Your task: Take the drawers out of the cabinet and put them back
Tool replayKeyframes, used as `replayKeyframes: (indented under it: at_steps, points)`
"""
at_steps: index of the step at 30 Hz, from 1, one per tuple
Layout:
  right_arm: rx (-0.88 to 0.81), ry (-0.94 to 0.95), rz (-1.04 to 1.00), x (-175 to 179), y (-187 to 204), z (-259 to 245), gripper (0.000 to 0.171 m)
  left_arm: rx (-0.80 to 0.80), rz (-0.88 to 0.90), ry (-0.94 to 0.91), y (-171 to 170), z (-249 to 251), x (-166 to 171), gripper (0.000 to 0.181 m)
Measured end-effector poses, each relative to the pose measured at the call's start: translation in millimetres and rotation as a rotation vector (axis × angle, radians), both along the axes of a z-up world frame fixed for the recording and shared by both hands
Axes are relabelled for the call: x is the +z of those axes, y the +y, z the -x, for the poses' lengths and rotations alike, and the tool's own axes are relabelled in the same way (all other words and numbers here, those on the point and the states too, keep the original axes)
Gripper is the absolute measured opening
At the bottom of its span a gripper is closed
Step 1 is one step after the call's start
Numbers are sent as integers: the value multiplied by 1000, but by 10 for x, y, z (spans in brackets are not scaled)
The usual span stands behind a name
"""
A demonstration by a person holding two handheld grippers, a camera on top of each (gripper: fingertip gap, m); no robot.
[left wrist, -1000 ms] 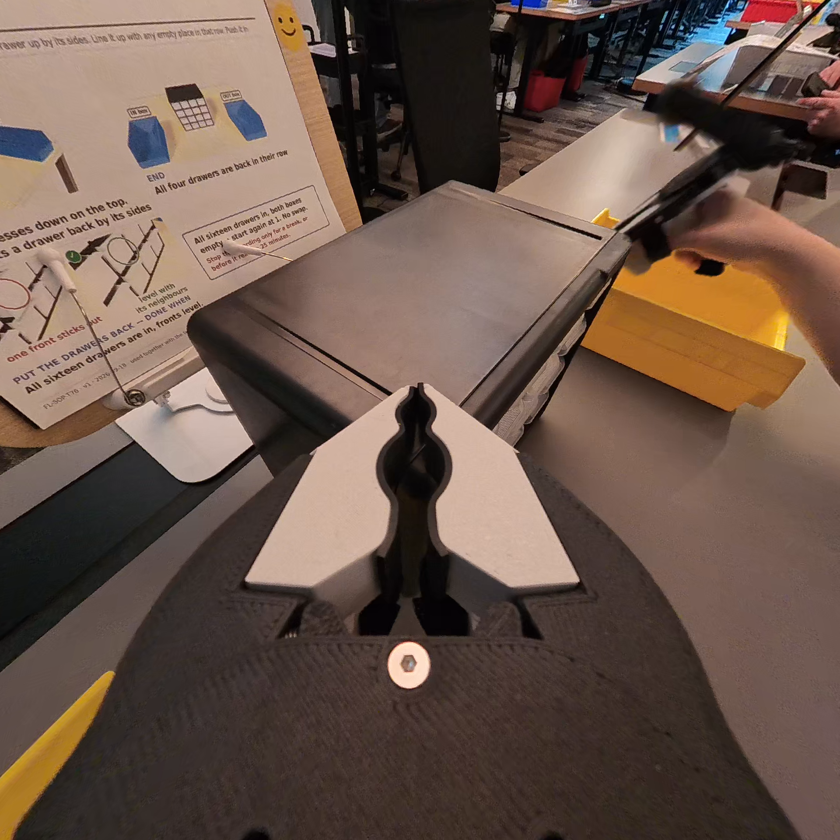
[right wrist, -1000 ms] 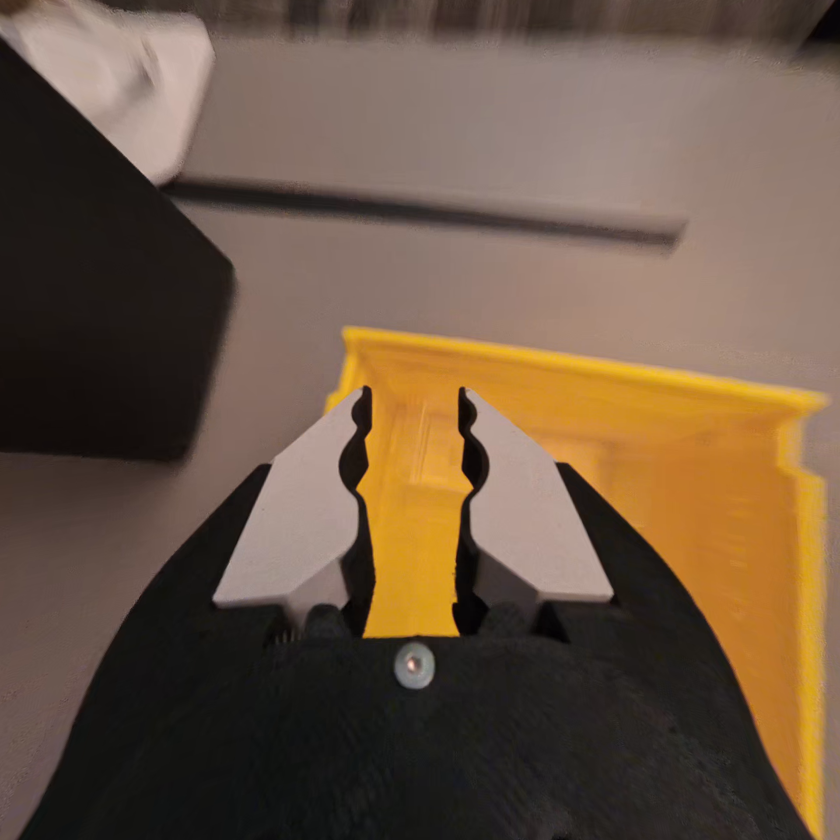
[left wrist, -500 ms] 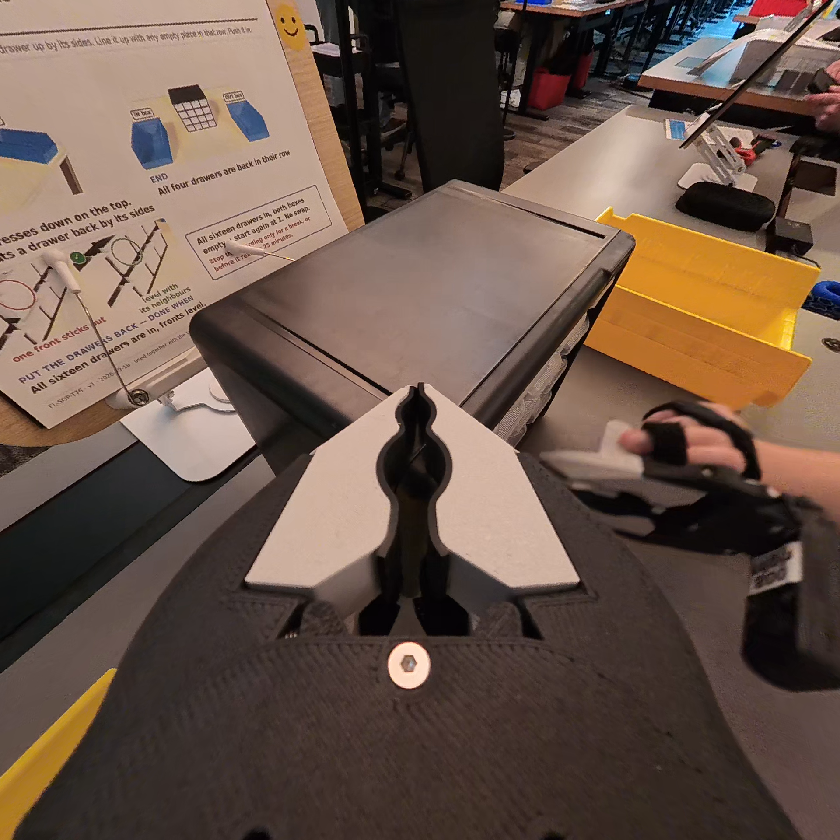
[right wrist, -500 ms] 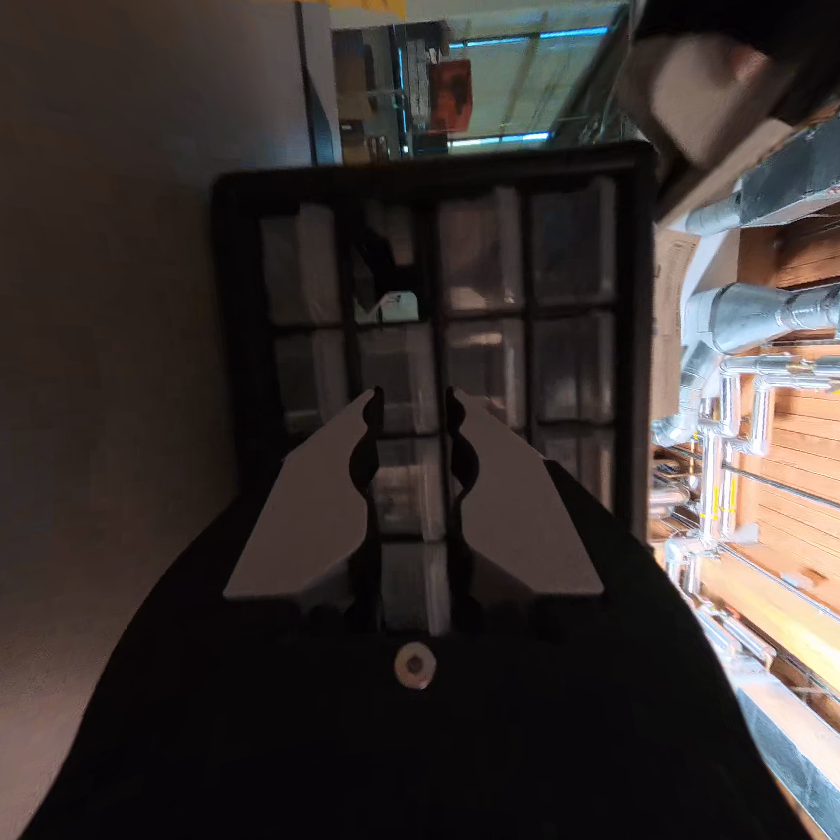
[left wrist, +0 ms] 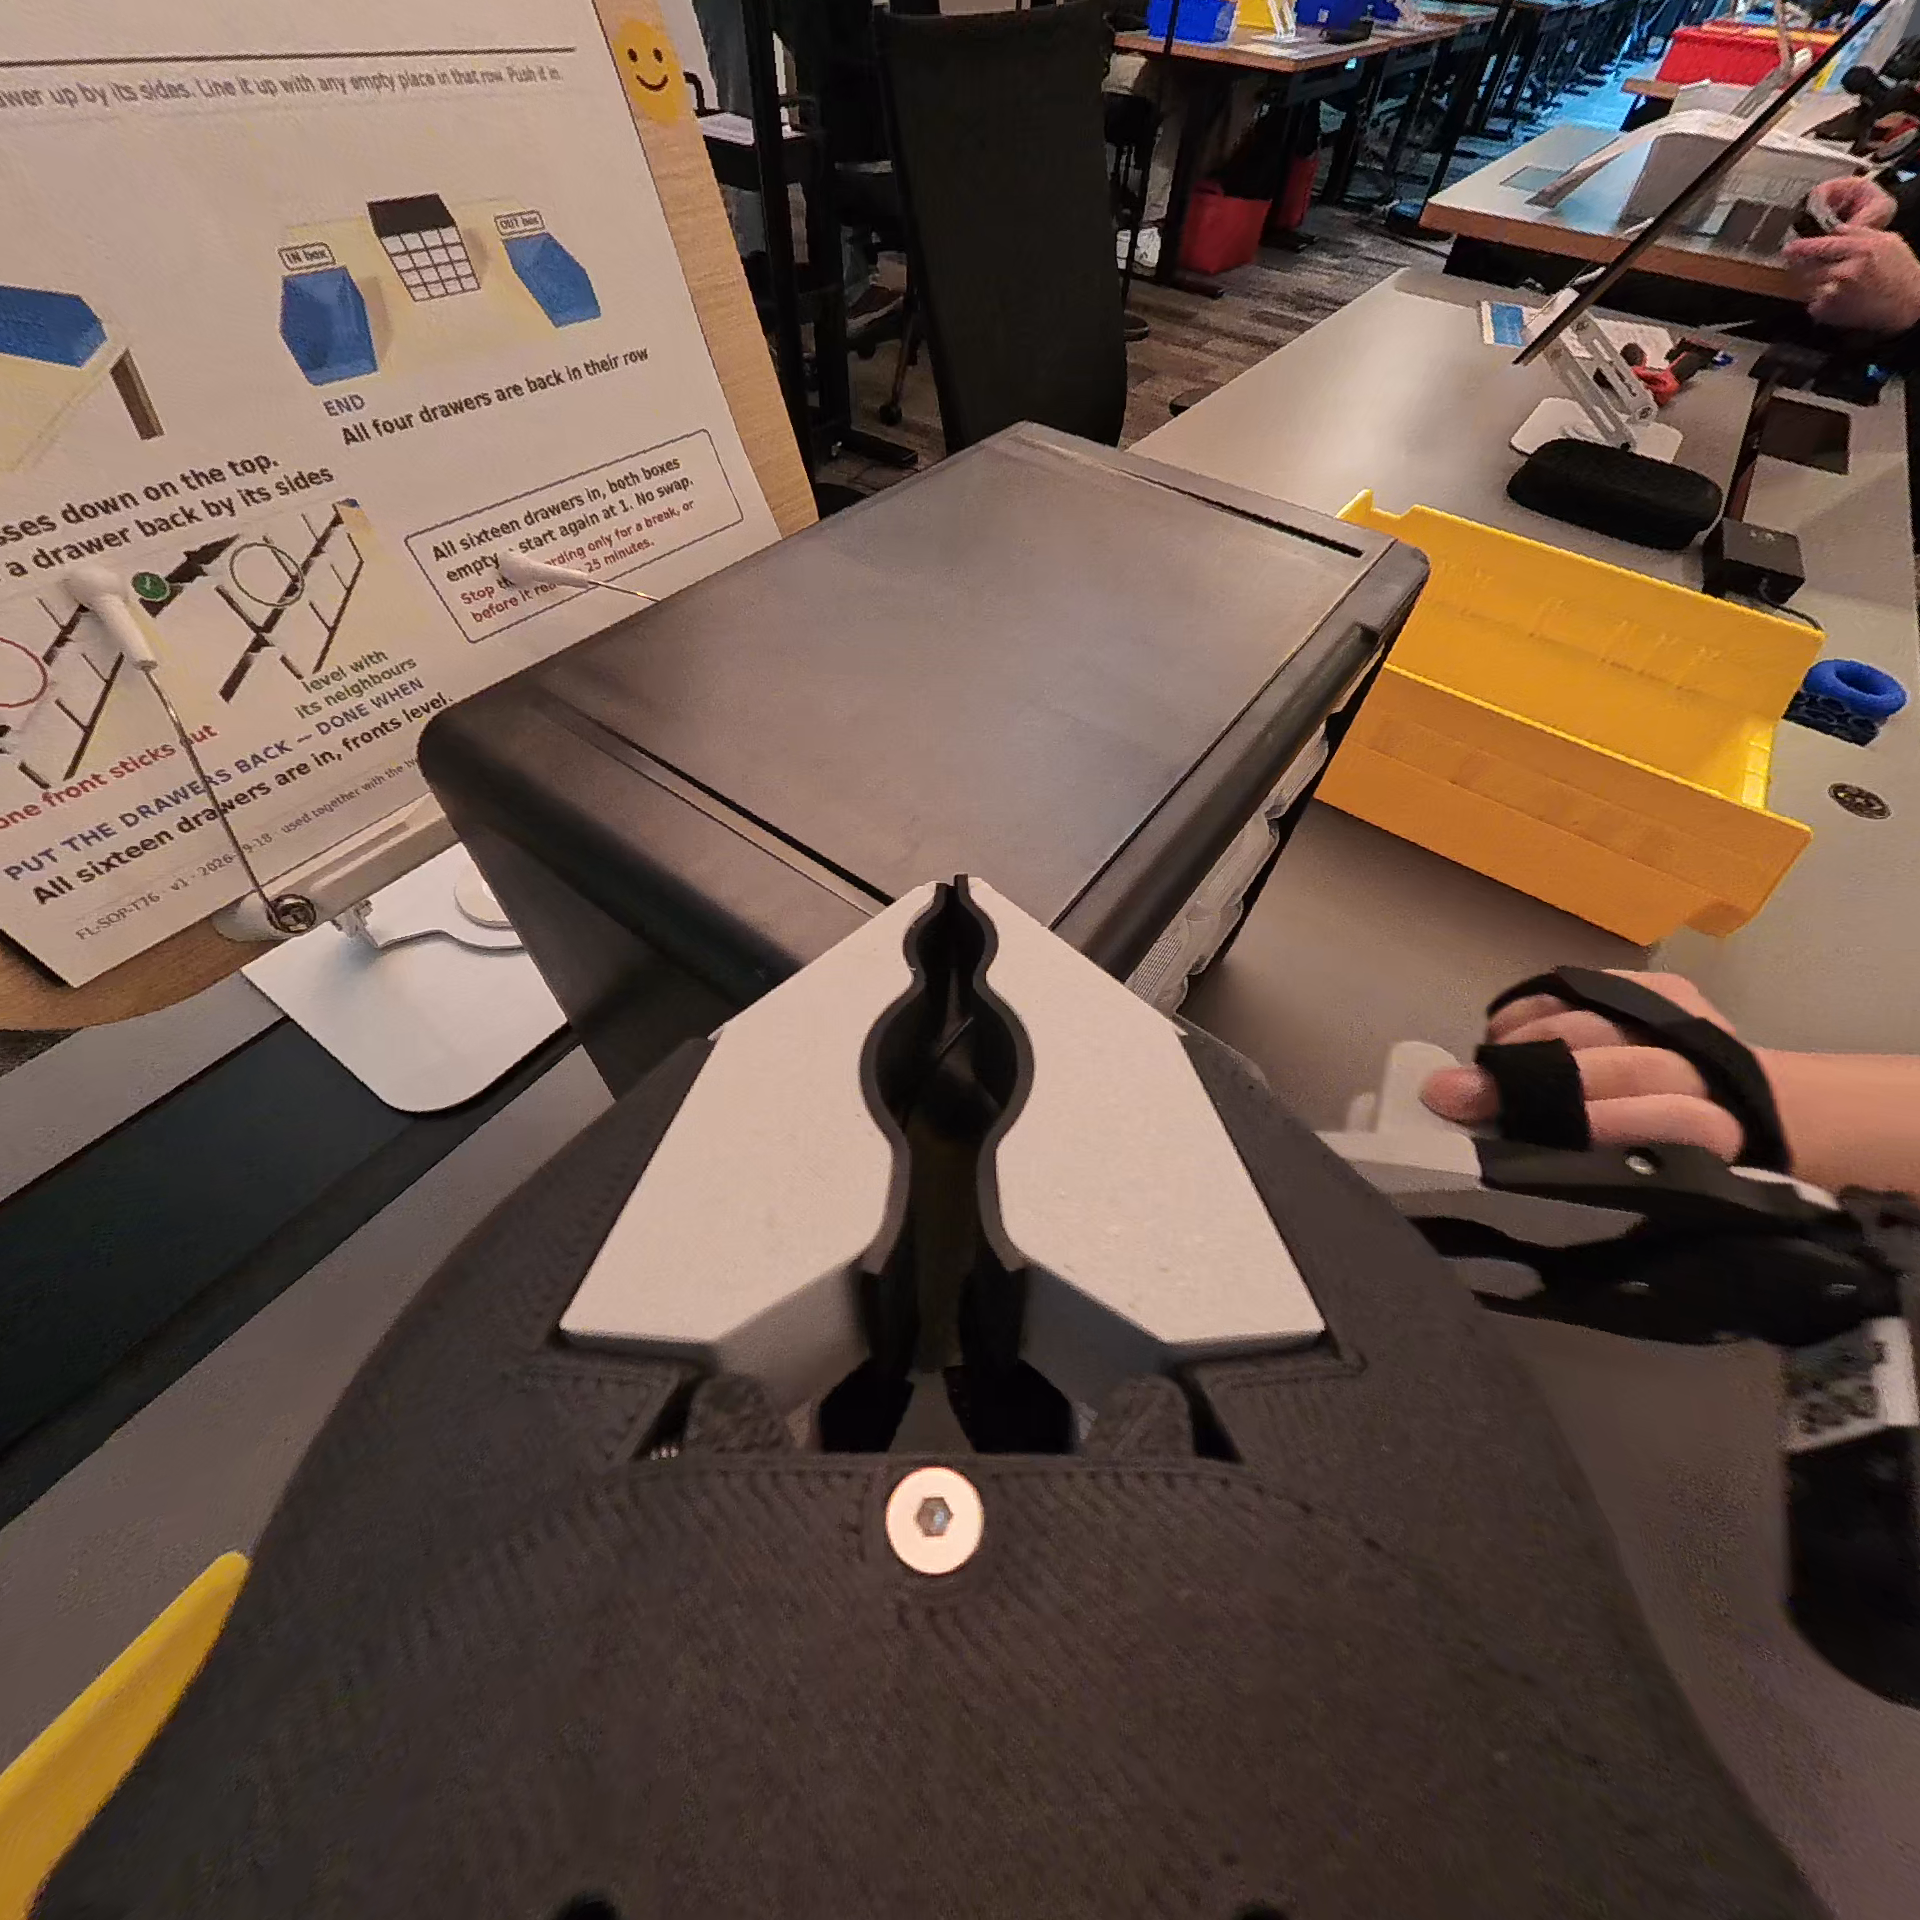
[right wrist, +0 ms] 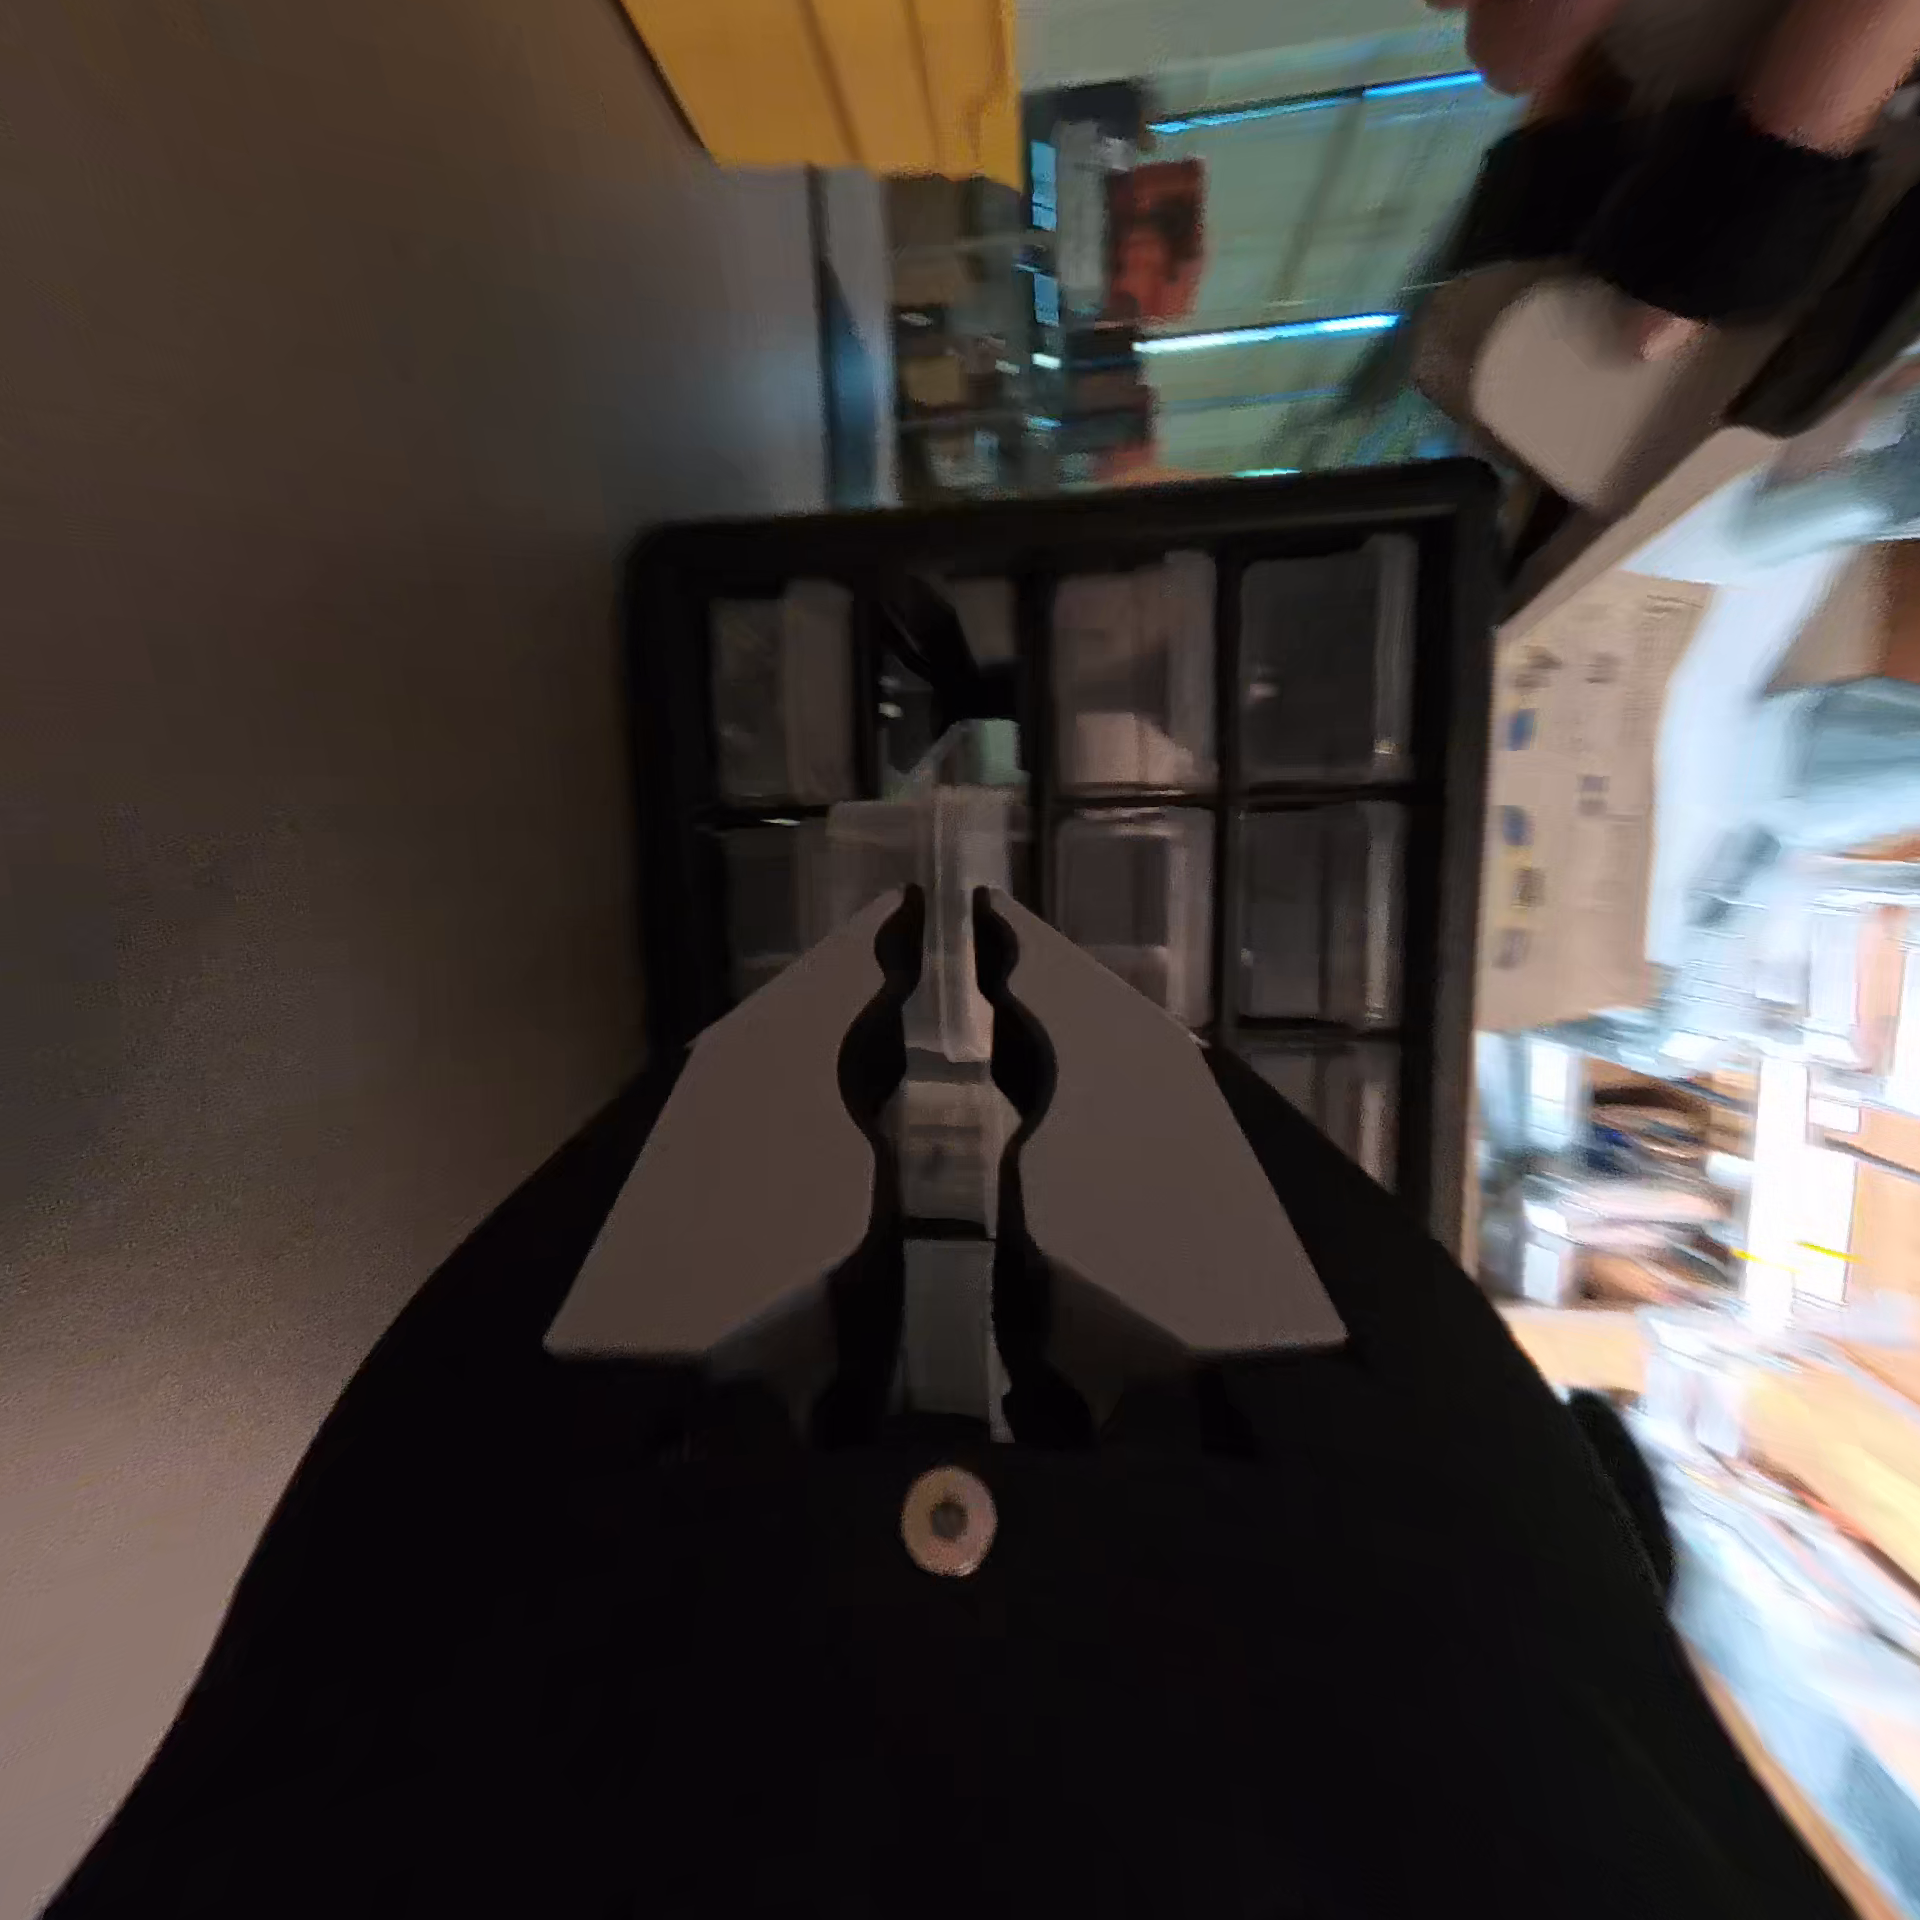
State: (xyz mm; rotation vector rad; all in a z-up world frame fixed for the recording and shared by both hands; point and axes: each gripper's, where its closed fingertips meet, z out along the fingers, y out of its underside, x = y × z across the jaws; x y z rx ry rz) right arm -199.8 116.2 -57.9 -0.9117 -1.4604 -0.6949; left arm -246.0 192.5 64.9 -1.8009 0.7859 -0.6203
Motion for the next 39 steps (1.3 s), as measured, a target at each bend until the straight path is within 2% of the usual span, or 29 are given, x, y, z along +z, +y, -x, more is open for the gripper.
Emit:
replayKeyframes:
  at_steps: [3, 6, 9, 10, 12, 14, 18, 26, 28, 31, 35, 37, 39]
  points:
    - [22, 22, 325, -31, -83, 37, 26, 0, 2, -3, 0, -1, 0, 0]
    - [5, 47, 594, 70, 16, 51, 29, 4, -2, 5, -6, -5, -2, 0]
    - [-68, -5, 851, -17, 126, 27, 34, 6, -4, 8, -5, -5, -2, 0]
    - [-103, -39, 921, -81, 154, 2, 33, 5, -4, 7, -5, -6, -2, 0]
    - [-144, -113, 1033, -210, 141, -44, 16, 3, -2, 4, -6, -5, -2, 0]
    - [-157, -93, 1096, -215, 118, -27, 15, 2, -2, 3, -7, -5, -2, 0]
    - [-134, -89, 1252, -218, -185, -23, 13, 3, -5, 9, -6, -5, -2, 0]
    - [2, -211, 1604, -133, -947, -21, 12, 0, -6, 7, -8, -7, -3, 0]
    - [-7, -173, 1701, -65, -990, 24, 12, 3, -8, 12, -7, -6, -3, 0]
    - [-34, -124, 1730, 4, -966, 14, 11, 6, -13, 22, -8, -6, -3, 0]
    - [-28, 49, 1788, 343, -1270, -201, 12, -4, -8, 6, -8, -6, -2, 0]
    - [-60, 211, 1660, 660, -1276, -533, 12, -8, -3, -6, -8, -6, -1, 0]
    - [-188, 466, 1418, 1063, -1021, -1083, 12, -9, -6, -5, -9, -6, -2, 0]
